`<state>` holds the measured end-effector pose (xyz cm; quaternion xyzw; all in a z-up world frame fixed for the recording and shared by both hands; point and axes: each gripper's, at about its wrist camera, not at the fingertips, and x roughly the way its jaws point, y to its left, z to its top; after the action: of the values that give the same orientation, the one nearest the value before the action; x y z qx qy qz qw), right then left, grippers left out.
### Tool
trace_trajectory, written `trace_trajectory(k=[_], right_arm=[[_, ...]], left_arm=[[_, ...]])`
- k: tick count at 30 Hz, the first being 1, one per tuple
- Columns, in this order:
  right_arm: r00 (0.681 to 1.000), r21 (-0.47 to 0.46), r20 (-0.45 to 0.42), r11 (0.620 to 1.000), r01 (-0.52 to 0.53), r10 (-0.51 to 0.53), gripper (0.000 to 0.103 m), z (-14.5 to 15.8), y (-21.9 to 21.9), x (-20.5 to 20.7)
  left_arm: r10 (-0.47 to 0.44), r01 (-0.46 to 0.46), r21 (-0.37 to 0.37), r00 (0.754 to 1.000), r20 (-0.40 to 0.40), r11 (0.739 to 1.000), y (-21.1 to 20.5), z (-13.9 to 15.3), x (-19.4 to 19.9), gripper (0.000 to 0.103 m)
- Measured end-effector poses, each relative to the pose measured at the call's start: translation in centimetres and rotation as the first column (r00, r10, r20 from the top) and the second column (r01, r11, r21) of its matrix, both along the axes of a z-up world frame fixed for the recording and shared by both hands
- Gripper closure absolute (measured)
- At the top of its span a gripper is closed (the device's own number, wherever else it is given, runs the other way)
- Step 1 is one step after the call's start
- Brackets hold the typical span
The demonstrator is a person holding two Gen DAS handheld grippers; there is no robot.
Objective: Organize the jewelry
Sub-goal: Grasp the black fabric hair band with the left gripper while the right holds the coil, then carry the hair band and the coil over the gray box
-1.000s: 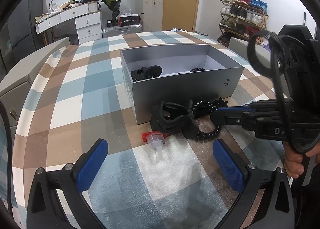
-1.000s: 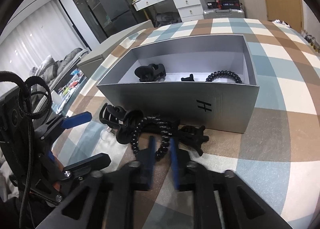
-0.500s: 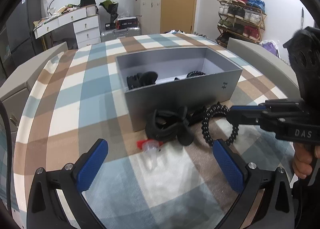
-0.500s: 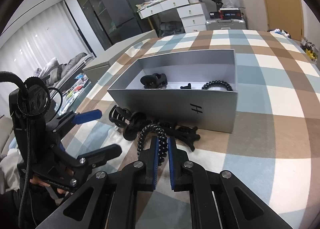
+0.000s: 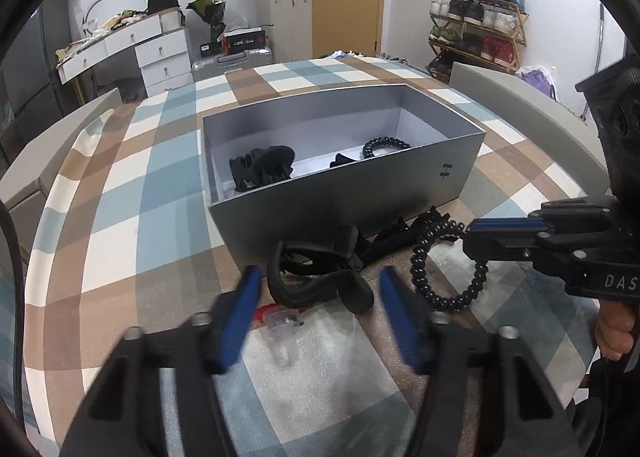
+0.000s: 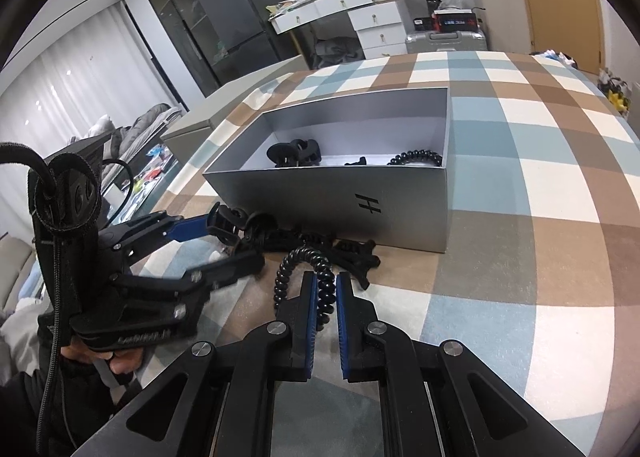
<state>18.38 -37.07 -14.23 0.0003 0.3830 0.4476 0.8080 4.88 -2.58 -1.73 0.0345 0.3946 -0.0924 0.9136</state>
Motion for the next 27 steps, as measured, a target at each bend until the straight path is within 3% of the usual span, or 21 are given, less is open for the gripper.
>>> trace_trajectory(k=[14, 27], right_arm=[[1.0, -0.071, -0.004, 0.997, -0.001, 0.001, 0.092, -1.0, 0.6, 0.0], [0.995, -0.169, 0.095, 0.986, 0.003, 0.013, 0.091, -0.7, 2.2, -1.1]], left_arm=[[-0.007, 0.009, -0.033, 0.999, 0.041, 0.999, -0.1, 0.4, -0.9, 0.058], [-0.01, 0.012, -0.039, 0.999, 0.042, 0.999, 0.1, 0.4, -0.8, 0.058]])
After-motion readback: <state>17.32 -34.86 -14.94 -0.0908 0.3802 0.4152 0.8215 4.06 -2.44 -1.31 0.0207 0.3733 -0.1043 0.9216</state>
